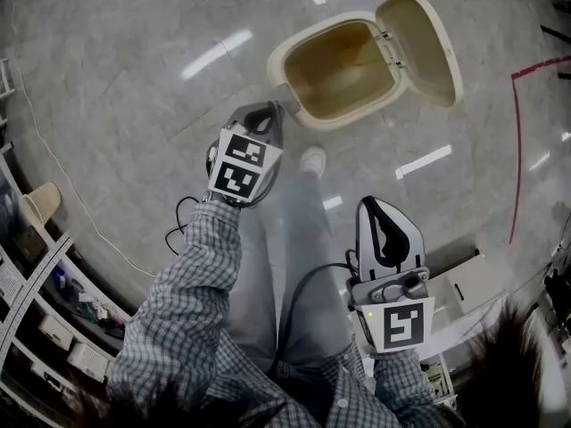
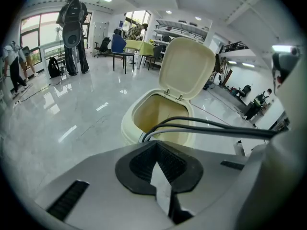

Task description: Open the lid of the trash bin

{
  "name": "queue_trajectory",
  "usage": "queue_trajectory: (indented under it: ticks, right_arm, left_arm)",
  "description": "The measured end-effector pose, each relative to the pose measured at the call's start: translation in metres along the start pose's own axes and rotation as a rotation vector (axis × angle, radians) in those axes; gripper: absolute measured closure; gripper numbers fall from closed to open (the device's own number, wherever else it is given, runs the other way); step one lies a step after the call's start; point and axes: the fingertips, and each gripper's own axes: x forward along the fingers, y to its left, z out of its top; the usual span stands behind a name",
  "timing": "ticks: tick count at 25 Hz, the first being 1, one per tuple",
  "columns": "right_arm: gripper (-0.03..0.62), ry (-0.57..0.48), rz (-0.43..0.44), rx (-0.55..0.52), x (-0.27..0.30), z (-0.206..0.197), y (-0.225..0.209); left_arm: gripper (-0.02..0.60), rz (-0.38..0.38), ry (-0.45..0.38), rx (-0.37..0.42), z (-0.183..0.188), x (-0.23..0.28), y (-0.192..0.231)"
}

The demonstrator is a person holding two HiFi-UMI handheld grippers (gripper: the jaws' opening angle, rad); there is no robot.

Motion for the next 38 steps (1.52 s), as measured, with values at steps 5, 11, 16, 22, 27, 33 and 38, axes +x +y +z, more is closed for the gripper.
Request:
queue_trajectory:
  ticks: [5, 11, 16, 22, 27, 33, 38]
  right_arm:
    - [0.571, -0.03, -0.011, -0.018, -0.007, 0.02, 0.007]
    - [0.571, -0.037, -0.038, -0.045, -0.021, 0.047, 0.015]
    - [0.571, -0.101, -0.047, -0.066, -0.034, 0.079, 0.023]
    - [0.571, -0.11, -0.072, -0.088, -0.055, 0.104, 0.031]
    - [0.571, -0.136, -0.084, -0.118, -0.066, 0.124, 0.035]
    - [0.571, -0.164, -0.106, -0.153, -0.085, 0.152, 0.043]
    - [0.571, -0.187, -0.154, -0.152, -0.1, 0.167, 0.043]
  left_arm:
    - [0.575, 0.0, -0.02, 0.007, 0.011, -0.027, -0.004]
    - [0.575, -0.015, -0.061, 0.025, 0.037, -0.067, -0.013]
    - [0.575, -0.006, -0.091, 0.038, 0.059, -0.102, -0.014]
    - [0.575, 0.028, -0.159, 0.025, 0.092, -0.151, -0.014]
    - [0.575, 0.043, -0.232, 0.062, 0.12, -0.187, -0.02]
    - [0.575, 0.014, -0.272, 0.149, 0.134, -0.236, -0.045]
    - [0.575, 0.003, -0.319, 0.213, 0.147, -0.277, -0.055]
